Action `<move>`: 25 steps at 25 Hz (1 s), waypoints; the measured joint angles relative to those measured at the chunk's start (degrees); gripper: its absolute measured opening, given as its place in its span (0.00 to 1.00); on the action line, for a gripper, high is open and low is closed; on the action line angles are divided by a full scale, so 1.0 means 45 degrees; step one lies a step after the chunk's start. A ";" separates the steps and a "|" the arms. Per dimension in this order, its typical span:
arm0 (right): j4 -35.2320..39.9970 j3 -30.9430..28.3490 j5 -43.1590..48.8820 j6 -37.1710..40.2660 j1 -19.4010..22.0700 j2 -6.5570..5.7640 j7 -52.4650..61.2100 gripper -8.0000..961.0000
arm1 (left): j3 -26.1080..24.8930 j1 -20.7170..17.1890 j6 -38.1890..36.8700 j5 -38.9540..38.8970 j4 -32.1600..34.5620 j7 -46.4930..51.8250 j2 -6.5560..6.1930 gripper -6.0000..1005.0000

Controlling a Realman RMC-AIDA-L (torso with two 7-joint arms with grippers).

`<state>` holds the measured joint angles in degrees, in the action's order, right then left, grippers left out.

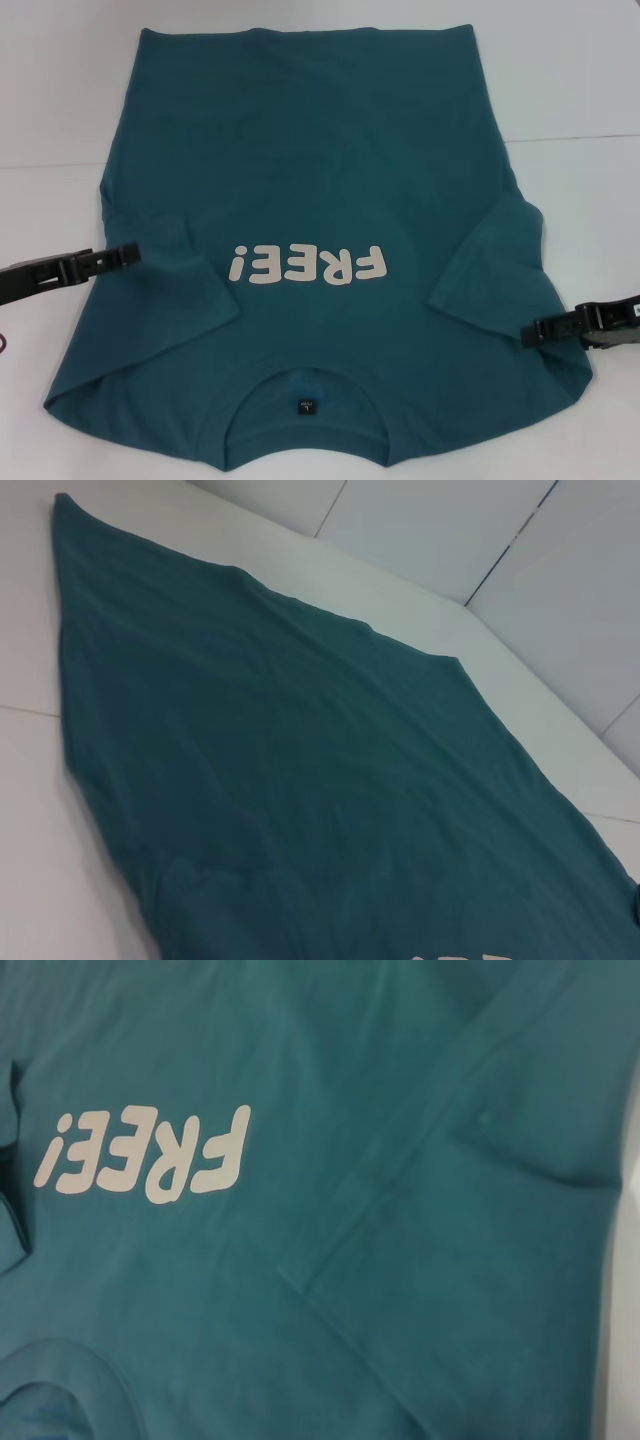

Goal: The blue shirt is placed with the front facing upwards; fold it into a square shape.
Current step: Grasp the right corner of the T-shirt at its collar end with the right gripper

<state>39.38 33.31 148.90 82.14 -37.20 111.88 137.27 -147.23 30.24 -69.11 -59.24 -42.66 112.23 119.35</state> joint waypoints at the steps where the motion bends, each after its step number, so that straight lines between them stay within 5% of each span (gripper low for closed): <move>1: -0.0005 0.0000 -0.0003 0.0004 0.0004 0.0006 0.0006 0.95 | 0.0002 0.0006 0.0005 0.0000 0.0002 0.0000 0.0000 0.87; 25: -0.0827 -0.0120 -0.0319 0.0198 -0.0222 -0.0038 -0.0032 0.95 | 0.0004 0.0155 0.0005 0.0000 0.0006 0.0001 -0.0043 0.87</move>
<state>35.66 32.77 147.46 83.03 -38.20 111.71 137.13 -147.22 30.94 -69.08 -59.24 -42.63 112.24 119.16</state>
